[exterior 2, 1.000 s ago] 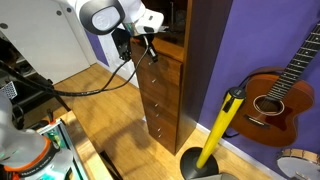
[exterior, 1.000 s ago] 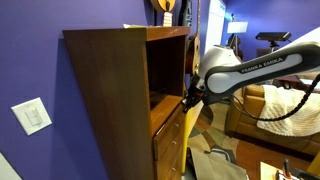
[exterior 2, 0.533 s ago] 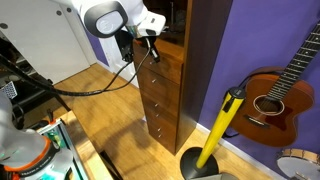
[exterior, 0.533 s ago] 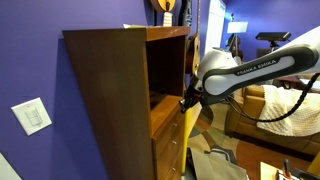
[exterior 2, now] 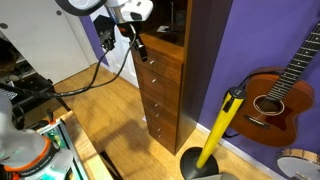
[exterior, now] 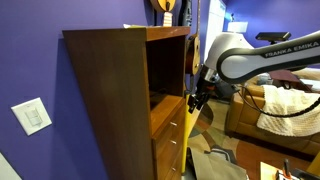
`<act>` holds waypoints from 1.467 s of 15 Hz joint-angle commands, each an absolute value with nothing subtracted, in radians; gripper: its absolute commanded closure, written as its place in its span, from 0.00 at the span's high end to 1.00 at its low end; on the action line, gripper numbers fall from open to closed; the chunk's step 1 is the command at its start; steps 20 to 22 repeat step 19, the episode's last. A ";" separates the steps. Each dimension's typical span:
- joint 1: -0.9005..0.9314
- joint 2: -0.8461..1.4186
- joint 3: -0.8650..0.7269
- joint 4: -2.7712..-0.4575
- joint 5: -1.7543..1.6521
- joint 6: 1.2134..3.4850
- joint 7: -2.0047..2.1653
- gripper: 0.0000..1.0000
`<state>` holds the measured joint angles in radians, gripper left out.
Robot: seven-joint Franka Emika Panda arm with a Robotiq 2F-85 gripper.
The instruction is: Close the drawer door
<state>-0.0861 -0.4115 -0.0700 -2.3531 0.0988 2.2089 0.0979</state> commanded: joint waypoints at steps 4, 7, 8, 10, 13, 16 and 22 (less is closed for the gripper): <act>-0.111 -0.571 -0.055 -2.352 -0.020 1.972 0.081 1.00; -0.110 -0.624 -0.057 -2.357 -0.062 1.964 0.062 1.00; -0.106 -0.638 -0.060 -2.356 -0.064 1.963 0.051 1.00; -0.101 -0.666 -0.065 -2.355 -0.060 1.960 0.033 1.00; -0.112 -0.692 -0.066 -2.341 -0.054 1.923 0.049 1.00; -0.135 -0.710 -0.064 -2.334 -0.060 1.900 0.082 1.00; -0.129 -0.696 -0.068 -2.328 -0.047 1.924 0.062 1.00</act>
